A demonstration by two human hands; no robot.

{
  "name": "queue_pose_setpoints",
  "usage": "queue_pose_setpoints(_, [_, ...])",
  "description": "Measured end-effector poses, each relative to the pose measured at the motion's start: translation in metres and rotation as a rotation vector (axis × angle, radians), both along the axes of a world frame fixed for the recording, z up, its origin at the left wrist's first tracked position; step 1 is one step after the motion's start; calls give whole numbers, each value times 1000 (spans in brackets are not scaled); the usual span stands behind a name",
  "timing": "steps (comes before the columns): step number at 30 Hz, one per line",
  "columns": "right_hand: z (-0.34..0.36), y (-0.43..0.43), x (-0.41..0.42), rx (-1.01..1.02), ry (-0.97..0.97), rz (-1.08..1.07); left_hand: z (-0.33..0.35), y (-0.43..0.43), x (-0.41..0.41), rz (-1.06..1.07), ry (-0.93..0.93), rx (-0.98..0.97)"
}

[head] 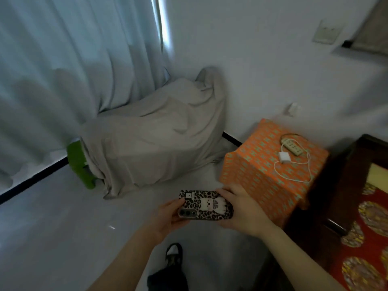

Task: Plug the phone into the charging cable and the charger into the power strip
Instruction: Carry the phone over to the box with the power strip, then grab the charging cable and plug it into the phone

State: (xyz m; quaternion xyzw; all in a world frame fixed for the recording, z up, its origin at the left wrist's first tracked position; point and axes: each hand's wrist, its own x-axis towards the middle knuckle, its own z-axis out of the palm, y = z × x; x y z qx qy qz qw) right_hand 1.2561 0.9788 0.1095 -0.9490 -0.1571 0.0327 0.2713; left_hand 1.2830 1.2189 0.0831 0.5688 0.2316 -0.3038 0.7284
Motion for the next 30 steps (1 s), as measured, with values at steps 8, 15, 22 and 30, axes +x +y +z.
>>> queue_pose_setpoints(8, [-8,-48,118,12,54,-371,-4,-77,198,-364,-96,7])
queue_pose_setpoints(15, [-11,-106,175,6,75,-640,-2,-171,307,-644,-25,-5])
queue_pose_setpoints(22, [-23,-208,239,30,57,-802,-10,-299,390,-762,-26,-24])
queue_pose_setpoints(30, [-43,-299,306,6,103,-888,-38,-404,467,-837,0,-8])
